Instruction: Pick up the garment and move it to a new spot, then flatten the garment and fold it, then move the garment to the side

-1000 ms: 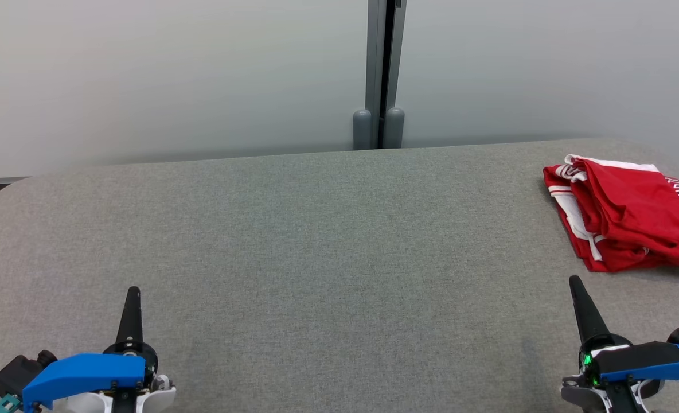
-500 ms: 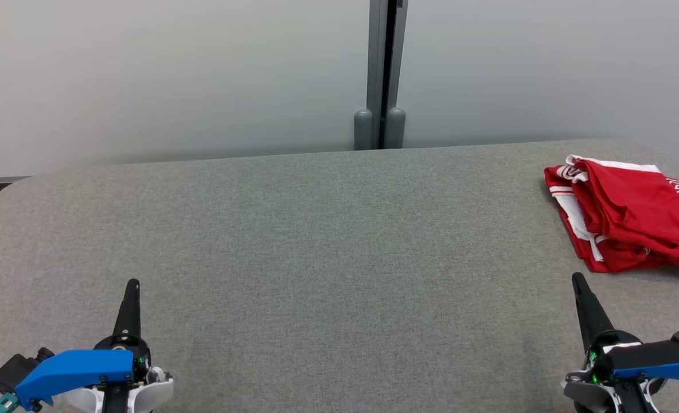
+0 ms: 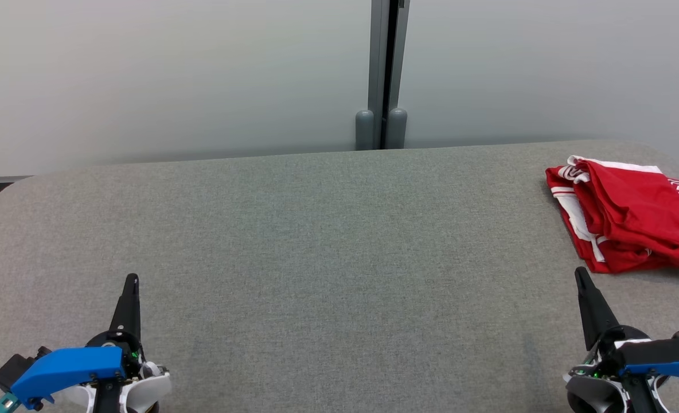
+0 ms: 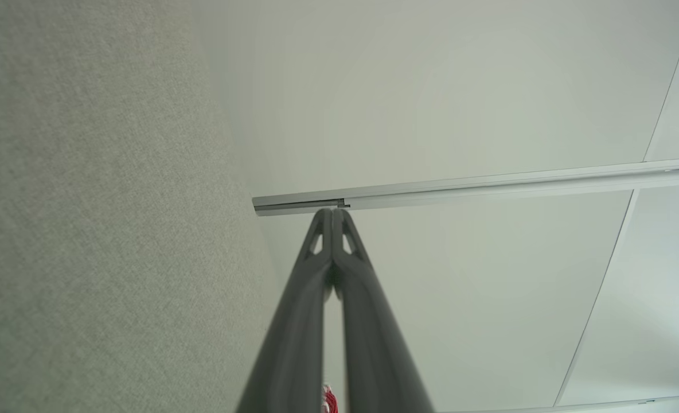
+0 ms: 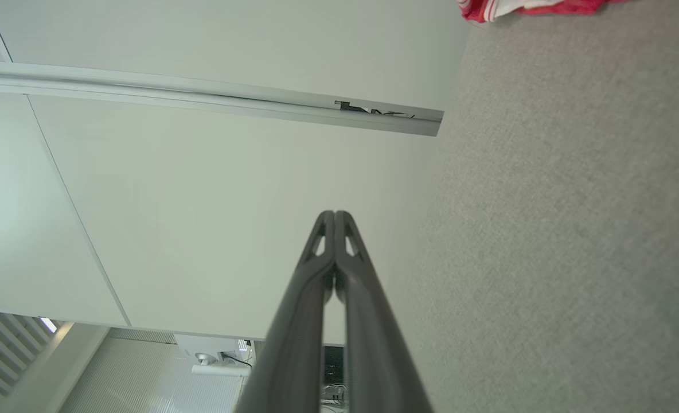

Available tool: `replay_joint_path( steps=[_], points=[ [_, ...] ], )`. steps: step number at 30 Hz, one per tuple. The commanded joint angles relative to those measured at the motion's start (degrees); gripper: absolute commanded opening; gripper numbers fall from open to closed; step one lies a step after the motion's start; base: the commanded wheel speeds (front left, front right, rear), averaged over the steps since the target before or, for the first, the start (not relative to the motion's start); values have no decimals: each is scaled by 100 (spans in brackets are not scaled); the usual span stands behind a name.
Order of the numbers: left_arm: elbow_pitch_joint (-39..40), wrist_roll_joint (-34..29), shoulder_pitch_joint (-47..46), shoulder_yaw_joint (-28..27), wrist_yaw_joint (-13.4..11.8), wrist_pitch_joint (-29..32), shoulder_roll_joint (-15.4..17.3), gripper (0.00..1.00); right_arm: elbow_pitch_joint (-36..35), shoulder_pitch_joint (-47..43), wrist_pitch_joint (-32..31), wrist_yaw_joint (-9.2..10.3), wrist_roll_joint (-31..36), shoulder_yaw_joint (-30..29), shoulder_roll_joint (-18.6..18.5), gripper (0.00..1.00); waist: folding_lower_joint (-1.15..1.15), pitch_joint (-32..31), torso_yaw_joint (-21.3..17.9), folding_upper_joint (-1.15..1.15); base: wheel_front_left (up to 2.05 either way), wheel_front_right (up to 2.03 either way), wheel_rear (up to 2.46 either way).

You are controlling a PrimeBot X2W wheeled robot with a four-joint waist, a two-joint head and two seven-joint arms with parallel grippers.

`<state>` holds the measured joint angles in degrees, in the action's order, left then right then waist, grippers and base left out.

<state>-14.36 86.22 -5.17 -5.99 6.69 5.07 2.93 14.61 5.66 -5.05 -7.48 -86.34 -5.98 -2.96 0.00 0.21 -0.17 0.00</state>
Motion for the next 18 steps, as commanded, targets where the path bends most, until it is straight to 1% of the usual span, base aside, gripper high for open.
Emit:
replay_joint_path(
  steps=[1, 14, 18],
  points=[
    [37, 114, -105, -27, 57, 42, -6, 0, -41, 71, -55, -2, -129, -24, 11, 0, 0, 0, 2, 0, 0, 0, 0],
    [40, 653, -149, -70, 109, 174, -8, 0, -73, 92, -178, -2, -641, -73, 15, 0, 0, -3, 17, 0, 0, 0, 0],
    [38, 624, -139, -68, 97, 171, -8, 0, -71, 90, -169, -2, -613, -70, 15, 0, 0, -3, 17, 0, 0, 0, 0]
  ],
)
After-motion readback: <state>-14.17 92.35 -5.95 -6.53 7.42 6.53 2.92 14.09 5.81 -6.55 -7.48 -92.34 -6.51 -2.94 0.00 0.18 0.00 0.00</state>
